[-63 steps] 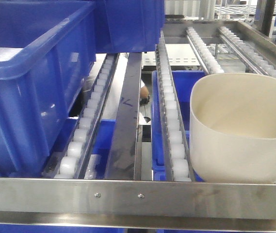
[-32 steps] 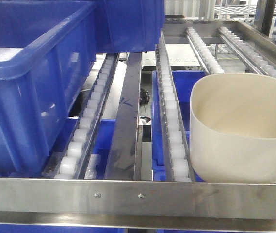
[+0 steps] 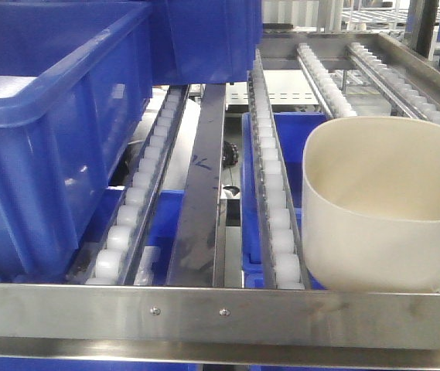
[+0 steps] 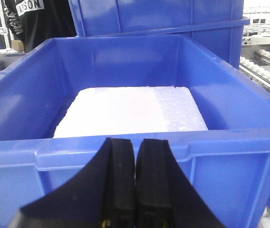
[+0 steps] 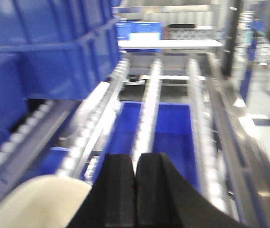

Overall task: Move white bin to right shelf second layer
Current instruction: 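Lift the right gripper up and away from the placed bin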

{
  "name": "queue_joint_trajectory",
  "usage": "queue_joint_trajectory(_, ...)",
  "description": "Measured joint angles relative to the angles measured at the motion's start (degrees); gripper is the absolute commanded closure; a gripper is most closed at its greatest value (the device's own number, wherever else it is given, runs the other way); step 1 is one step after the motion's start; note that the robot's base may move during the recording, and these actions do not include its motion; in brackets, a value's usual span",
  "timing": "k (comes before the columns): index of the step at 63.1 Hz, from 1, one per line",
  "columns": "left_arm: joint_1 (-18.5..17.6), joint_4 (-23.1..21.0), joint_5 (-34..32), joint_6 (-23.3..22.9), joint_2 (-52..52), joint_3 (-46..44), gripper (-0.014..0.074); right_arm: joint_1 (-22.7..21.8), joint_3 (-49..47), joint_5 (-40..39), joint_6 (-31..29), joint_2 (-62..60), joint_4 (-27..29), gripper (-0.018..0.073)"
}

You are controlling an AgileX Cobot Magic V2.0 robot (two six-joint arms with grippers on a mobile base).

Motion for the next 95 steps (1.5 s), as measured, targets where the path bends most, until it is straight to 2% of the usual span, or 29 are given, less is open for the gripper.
queue_joint_trajectory(13,0.0,0.0,0.0,0.0,0.0,0.0,0.0512,-2.65,6.86,0.0,0.0,-7.09,0.0,0.0504)
queue_joint_trajectory(38,0.0,0.0,0.0,0.0,0.0,0.0,0.0512,-2.99,15.83,-0.32,0.0,-15.11,2.32,0.0504)
queue_joint_trajectory(95,0.0,0.0,0.0,0.0,0.0,0.0,0.0512,-2.99,16.08,-0.11,0.27,-15.23,2.68,0.0504)
